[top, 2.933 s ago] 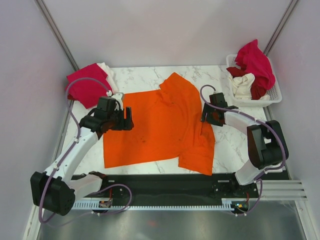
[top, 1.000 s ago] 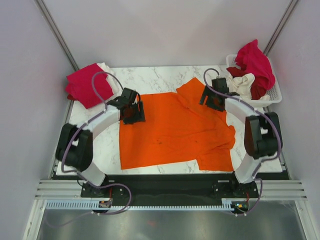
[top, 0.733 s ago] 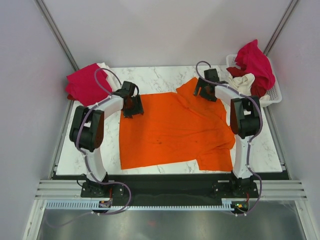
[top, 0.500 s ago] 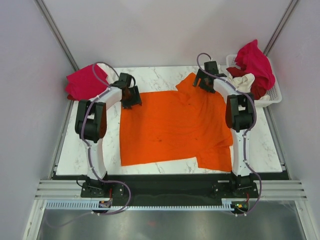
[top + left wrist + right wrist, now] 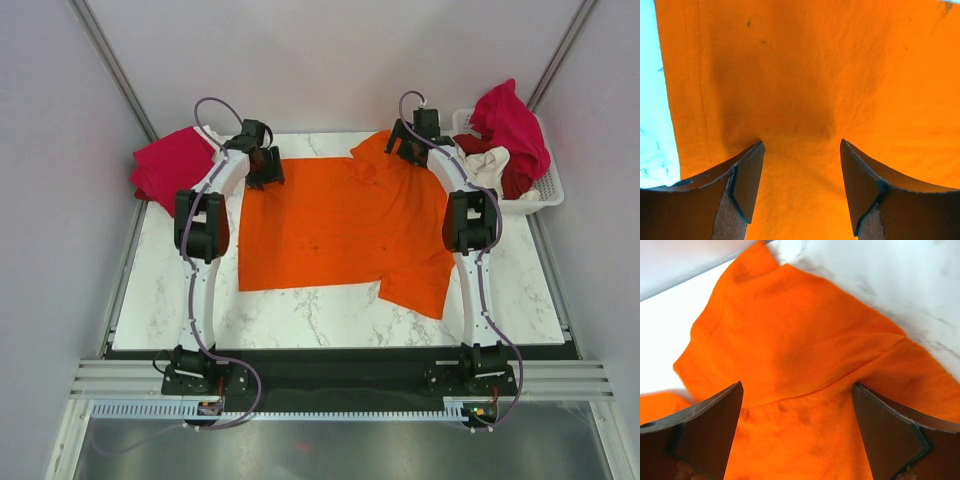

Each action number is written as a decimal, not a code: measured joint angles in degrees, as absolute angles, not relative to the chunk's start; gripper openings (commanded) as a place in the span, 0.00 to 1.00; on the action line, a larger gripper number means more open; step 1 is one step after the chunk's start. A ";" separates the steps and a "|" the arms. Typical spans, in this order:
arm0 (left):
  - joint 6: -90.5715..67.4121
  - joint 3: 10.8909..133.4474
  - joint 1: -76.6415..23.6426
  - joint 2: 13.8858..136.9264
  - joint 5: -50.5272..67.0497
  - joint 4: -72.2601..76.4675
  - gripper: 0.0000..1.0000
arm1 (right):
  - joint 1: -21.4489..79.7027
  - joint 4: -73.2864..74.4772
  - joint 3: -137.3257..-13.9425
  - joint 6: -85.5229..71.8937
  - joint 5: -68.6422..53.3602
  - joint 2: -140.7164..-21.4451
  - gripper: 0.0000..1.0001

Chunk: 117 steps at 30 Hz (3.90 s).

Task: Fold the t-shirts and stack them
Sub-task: Flatten the tshirt out, then fold the tshirt

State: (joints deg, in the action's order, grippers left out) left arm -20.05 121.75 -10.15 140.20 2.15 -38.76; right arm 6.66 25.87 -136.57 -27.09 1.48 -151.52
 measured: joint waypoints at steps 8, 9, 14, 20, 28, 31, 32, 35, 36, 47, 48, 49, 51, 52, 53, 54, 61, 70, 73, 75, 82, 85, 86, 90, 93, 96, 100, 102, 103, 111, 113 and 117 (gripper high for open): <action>-19.55 113.60 -10.11 129.99 1.65 -43.38 0.88 | 6.55 24.47 -128.77 -25.67 -7.53 -145.32 0.98; -19.44 111.26 -10.22 126.67 1.54 -43.51 0.90 | 6.59 23.99 -125.21 -25.63 -7.57 -142.37 0.98; -19.57 94.45 -12.25 101.73 -5.06 -42.94 1.00 | 6.76 24.56 -106.78 -25.23 -5.43 -121.36 0.98; -24.91 65.69 -12.49 72.03 -15.40 -36.16 0.93 | 7.42 20.91 -81.78 -25.67 0.21 -89.08 0.98; -32.71 39.44 -8.03 65.08 -1.72 -34.20 0.92 | 10.09 21.91 -51.16 -28.29 -0.14 -68.95 0.98; -33.63 33.08 -8.10 61.28 0.14 -34.52 0.92 | 10.33 24.51 -45.89 -28.69 -1.43 -64.53 0.98; -33.87 31.48 -8.10 59.44 0.40 -34.61 0.92 | 10.39 25.04 -45.21 -28.71 -1.76 -63.07 0.98; -34.26 28.95 -8.12 54.57 0.91 -34.50 0.92 | 10.39 25.21 -44.71 -28.69 -2.96 -59.13 0.98; -34.33 28.69 -8.10 53.74 1.15 -34.48 0.92 | 10.39 25.15 -44.71 -28.67 -3.25 -58.46 0.98; -43.55 25.04 -8.10 59.88 3.57 -26.04 0.50 | 10.41 25.45 -44.27 -27.20 -4.54 -59.02 0.98; -44.07 24.88 -8.10 60.10 3.57 -24.86 0.50 | 10.41 25.47 -44.27 -27.14 -4.54 -59.33 0.98; -44.47 24.86 -8.10 60.45 3.60 -23.90 0.49 | 10.41 25.47 -44.27 -27.11 -4.54 -59.53 0.98; -44.97 24.86 -8.10 61.19 3.51 -22.39 0.49 | 10.46 25.47 -44.27 -26.85 -4.54 -60.03 0.98; -45.12 24.86 -8.10 61.54 3.46 -21.85 0.49 | 10.46 25.45 -44.25 -26.72 -4.54 -60.18 0.98; -45.21 24.86 -8.12 61.76 3.40 -21.39 0.49 | 10.46 25.45 -44.23 -26.68 -4.54 -60.31 0.98; -45.21 24.86 -8.12 61.89 3.22 -20.93 0.49 | 10.46 25.43 -44.14 -26.61 -4.54 -60.38 0.98; -45.28 24.86 -8.12 61.84 2.02 -20.43 0.53 | 10.52 25.47 -43.07 -26.17 -4.54 -60.90 0.98; -45.45 24.97 -8.12 61.67 0.30 -20.38 0.57 | 10.52 25.39 -42.46 -26.09 -4.54 -61.65 0.98; -45.50 25.52 -8.12 62.63 0.10 -20.38 0.52 | 10.52 25.32 -42.11 -26.09 -4.56 -61.69 0.98; -45.58 26.17 -8.23 63.86 -0.01 -20.36 0.52 | 10.52 25.28 -41.74 -26.13 -4.54 -61.69 0.98; -45.58 28.21 -9.47 66.96 -0.43 -19.94 0.52 | 10.66 25.41 -39.40 -28.23 -1.91 -60.58 0.98; -46.19 28.23 -9.52 66.98 -1.02 -20.03 0.02 | 10.63 27.14 -37.32 -30.74 2.55 -57.28 0.98; -45.98 28.16 -9.52 67.00 -1.41 -20.23 0.02 | 10.59 28.23 -36.86 -31.90 4.45 -55.90 0.98; -46.02 27.88 -9.80 66.59 -1.74 -20.43 0.02 | 9.76 30.98 -36.25 -37.06 7.49 -52.21 0.98; -46.04 27.55 -9.87 65.98 -2.04 -20.58 0.02 | 9.47 31.09 -35.44 -40.45 6.63 -51.90 0.98; -46.04 27.55 -9.89 65.91 -2.48 -20.64 0.02 | 9.50 31.31 -33.91 -42.85 5.91 -52.18 0.98; -46.04 27.55 -9.89 65.91 -2.72 -20.64 0.02 | 9.47 33.06 -31.97 -45.84 6.44 -52.14 0.98; -46.02 27.55 -9.89 65.91 -2.83 -20.67 0.02 | 9.47 34.52 -31.42 -47.11 6.92 -51.77 0.96; -46.02 27.55 -9.89 65.91 -2.87 -20.64 0.02 | 9.47 35.22 -31.20 -47.79 7.27 -51.37 0.94; -46.04 27.55 -9.87 65.91 -2.92 -20.64 0.02 | 9.47 37.67 -25.56 -52.03 6.02 -48.14 0.89; -46.04 27.55 -9.89 65.89 -2.92 -20.64 0.02 | 9.47 38.30 -23.73 -52.84 5.41 -47.40 0.85; -46.04 27.55 -9.87 65.89 -2.92 -20.64 0.02 | 9.47 38.41 -22.50 -54.06 4.27 -46.70 0.73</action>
State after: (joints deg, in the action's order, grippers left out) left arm -46.04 27.55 -9.87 65.89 -2.92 -20.64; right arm 9.47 38.41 -22.50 -54.06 4.27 -46.70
